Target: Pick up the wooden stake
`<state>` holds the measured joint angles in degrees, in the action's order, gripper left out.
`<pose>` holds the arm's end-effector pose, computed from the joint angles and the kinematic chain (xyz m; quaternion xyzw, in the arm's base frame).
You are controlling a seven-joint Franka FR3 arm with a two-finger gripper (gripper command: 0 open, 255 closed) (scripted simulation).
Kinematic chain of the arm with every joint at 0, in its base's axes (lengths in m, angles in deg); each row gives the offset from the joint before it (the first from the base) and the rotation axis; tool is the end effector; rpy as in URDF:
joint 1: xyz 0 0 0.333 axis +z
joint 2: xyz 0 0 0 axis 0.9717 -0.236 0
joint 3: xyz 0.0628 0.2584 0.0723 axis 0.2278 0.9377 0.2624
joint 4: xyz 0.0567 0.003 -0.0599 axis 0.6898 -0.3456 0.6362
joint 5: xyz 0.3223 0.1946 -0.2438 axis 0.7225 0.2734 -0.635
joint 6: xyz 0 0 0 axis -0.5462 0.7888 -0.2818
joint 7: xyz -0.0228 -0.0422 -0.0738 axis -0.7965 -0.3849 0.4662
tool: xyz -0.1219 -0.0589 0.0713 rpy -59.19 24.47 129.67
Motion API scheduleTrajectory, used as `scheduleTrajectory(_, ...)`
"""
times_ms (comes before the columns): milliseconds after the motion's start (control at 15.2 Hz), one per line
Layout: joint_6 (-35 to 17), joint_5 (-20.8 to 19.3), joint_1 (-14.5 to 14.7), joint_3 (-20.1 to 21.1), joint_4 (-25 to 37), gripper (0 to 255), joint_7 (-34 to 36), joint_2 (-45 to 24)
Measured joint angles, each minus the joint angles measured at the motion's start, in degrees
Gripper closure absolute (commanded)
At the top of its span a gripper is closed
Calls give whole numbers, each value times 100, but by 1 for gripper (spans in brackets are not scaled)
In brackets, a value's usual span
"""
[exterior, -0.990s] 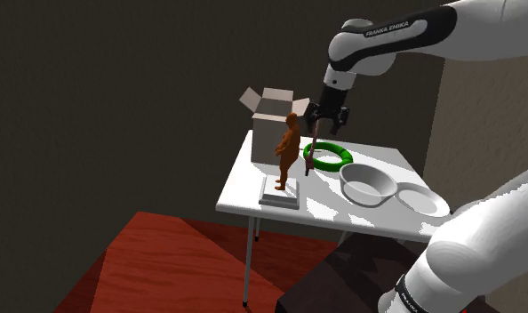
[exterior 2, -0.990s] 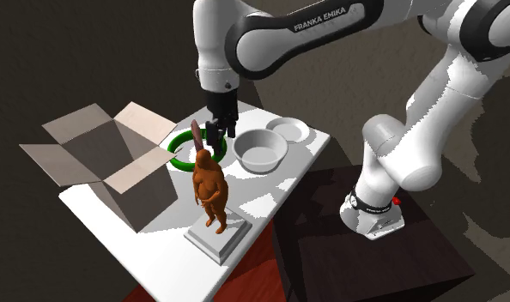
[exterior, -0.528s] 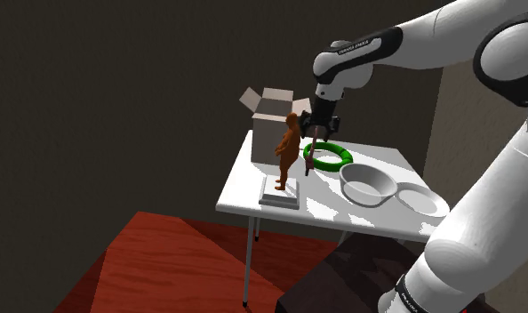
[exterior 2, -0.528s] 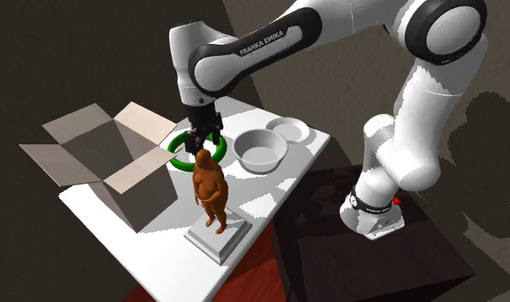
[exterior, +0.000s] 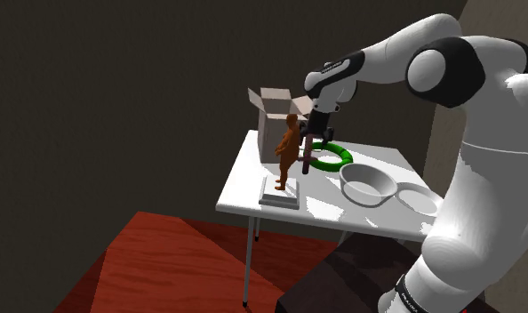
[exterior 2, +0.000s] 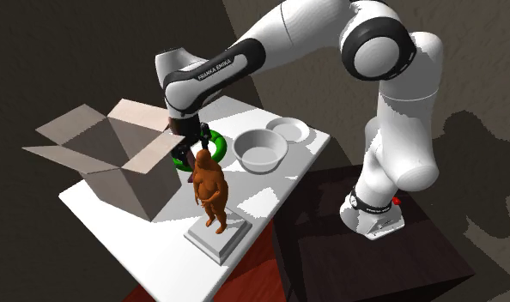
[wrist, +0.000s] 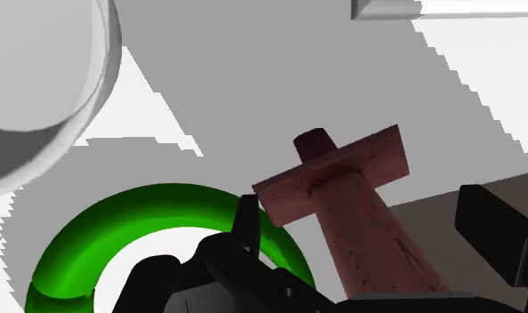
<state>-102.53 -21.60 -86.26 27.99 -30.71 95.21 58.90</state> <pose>0.6003 -0.2323 0.2555 -0.9261 0.3677 0.0506 0.0681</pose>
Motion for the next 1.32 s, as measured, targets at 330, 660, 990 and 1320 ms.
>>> scheduleTrajectory(330, -84, 166, -127, -31, 382, 0, 30, -529)
scheduleTrajectory(660, -385, 246, -147, -16, 296, 0, -46, -677)
scheduleTrajectory(990, -461, 280, -144, 2, 299, 255, -67, -737)
scheduleTrajectory(1320, -401, 256, -135, -6, 352, 255, -15, -770)
